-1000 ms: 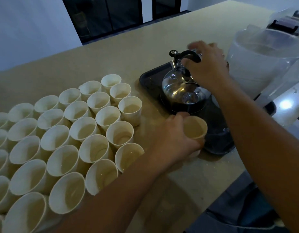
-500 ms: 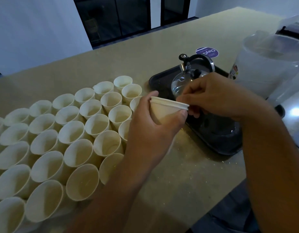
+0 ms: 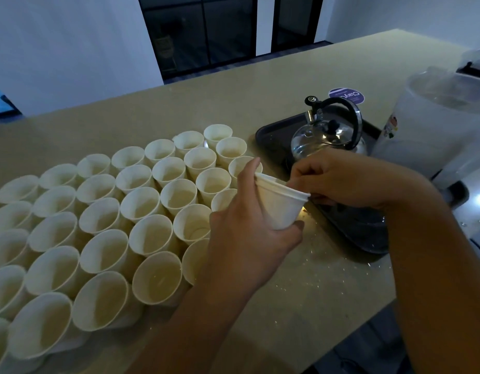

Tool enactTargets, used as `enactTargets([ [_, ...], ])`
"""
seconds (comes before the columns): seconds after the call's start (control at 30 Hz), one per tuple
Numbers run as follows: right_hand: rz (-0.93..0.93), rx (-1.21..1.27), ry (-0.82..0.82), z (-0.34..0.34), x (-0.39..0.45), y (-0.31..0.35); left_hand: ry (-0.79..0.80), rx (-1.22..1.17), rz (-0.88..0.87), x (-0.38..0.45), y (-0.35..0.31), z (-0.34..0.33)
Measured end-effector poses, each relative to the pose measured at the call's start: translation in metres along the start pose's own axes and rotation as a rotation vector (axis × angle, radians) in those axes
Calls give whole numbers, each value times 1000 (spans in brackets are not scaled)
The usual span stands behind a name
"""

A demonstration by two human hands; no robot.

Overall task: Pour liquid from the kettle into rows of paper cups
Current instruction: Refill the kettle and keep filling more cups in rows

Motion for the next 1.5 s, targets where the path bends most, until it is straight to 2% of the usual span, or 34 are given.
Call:
enactTargets([
  [0.37, 113, -174, 6, 1, 4, 3, 25, 76, 24, -4, 5, 3],
  [0.5, 245, -75, -132, 4, 2, 10, -17, -16, 116, 2, 13, 9],
  [0.63, 482, 32, -165, 1, -5, 21, -29, -160, 176, 8, 16, 13],
  [0.93, 621, -46, -313, -4, 4, 23, 47, -266, 213, 13, 12, 17],
  [1.0, 624, -42, -388, 0, 7, 22, 69, -255, 198, 14, 12, 18],
  [1.13, 576, 68, -699, 30, 0, 18, 159, -259, 175, 3, 11, 9],
  [1.3, 544, 91, -876, 48, -11, 17, 22, -454, 197, 8, 16, 18],
  [1.4, 453, 127, -824, 36, -9, 1, -69, -526, 187, 10, 15, 29],
  [1.5, 267, -16, -582, 7, 1, -22, -165, -495, 190, 10, 21, 38],
])
Point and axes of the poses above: each hand's wrist, its own x-axis towards the middle knuckle, its own z-axis out of the back of the hand, y = z × x, the point moved 3 cm from there along x, towards the middle knuckle, and after that the axes turned 5 degrees about x, right-handed, at the moved point
